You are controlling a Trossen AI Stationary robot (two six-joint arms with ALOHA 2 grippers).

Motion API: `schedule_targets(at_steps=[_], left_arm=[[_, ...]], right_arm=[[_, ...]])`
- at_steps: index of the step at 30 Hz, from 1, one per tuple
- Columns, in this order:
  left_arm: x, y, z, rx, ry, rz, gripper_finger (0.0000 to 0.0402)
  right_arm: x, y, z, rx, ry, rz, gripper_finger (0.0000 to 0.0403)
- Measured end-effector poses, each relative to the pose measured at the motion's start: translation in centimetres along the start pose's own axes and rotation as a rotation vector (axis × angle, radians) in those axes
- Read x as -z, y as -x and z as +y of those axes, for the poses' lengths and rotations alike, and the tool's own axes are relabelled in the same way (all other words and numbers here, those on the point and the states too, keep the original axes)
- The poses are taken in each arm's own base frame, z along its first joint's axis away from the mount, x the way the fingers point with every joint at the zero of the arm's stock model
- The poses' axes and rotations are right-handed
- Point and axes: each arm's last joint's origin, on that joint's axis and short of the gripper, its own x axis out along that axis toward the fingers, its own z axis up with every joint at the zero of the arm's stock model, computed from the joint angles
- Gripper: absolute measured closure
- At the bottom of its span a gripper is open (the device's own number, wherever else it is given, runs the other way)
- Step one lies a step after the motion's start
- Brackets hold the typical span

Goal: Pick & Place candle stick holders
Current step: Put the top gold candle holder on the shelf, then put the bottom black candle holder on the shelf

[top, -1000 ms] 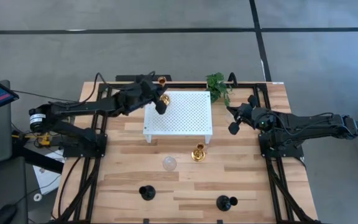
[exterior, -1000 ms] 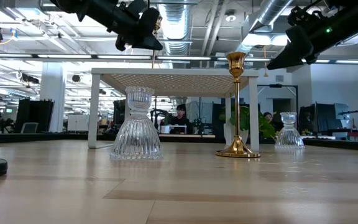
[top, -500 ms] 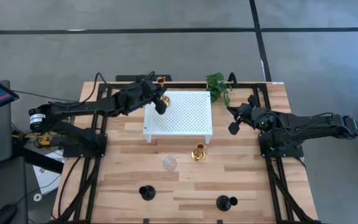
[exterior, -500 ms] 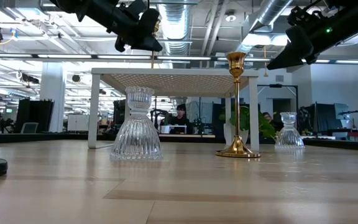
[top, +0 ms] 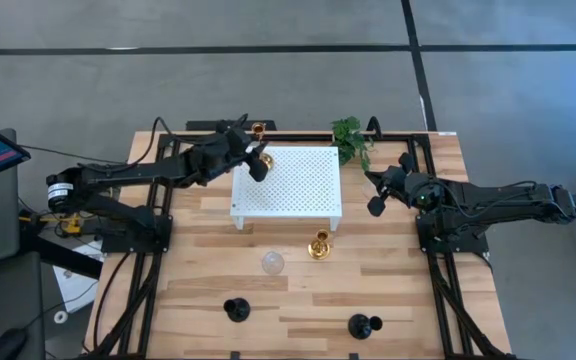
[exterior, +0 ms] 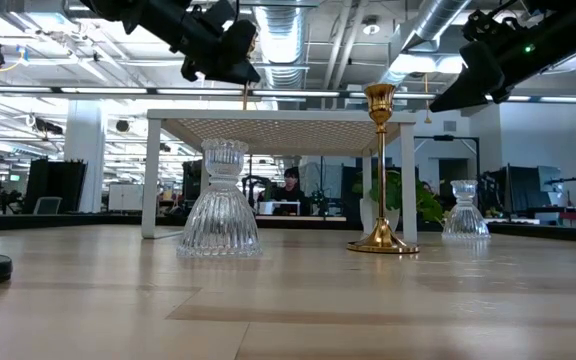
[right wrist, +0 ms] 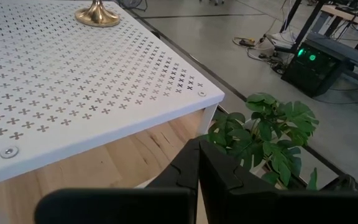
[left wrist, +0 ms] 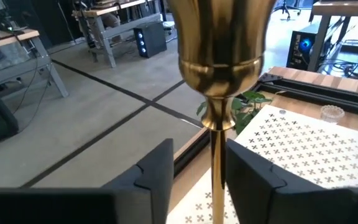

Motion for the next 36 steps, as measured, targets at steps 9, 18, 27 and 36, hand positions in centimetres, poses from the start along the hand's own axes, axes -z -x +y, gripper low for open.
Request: schedule_targets(at_steps=[9,18,27,36], left_arm=[[0.0,0.0,-0.1,0.002,-0.002,0.002,0.0184],[-0.3,0.7,-0.4,0.029,-0.013,-0.009,0.0135],[-0.7,3.7,0.1,0.076,-0.035,0.043,0.0132],[-1.6,7.5,0.0,0.187,-0.039,0.021,0.0138]], right_arm=[[0.0,0.0,0.0,0.000,0.000,0.000,0.0403],[0.1,0.0,0.0,0.000,0.005,0.007,0.0403],[0.1,0.0,0.0,0.001,0.008,0.011,0.0403],[0.1,0.0,0.0,0.001,0.010,0.013,0.0403]])
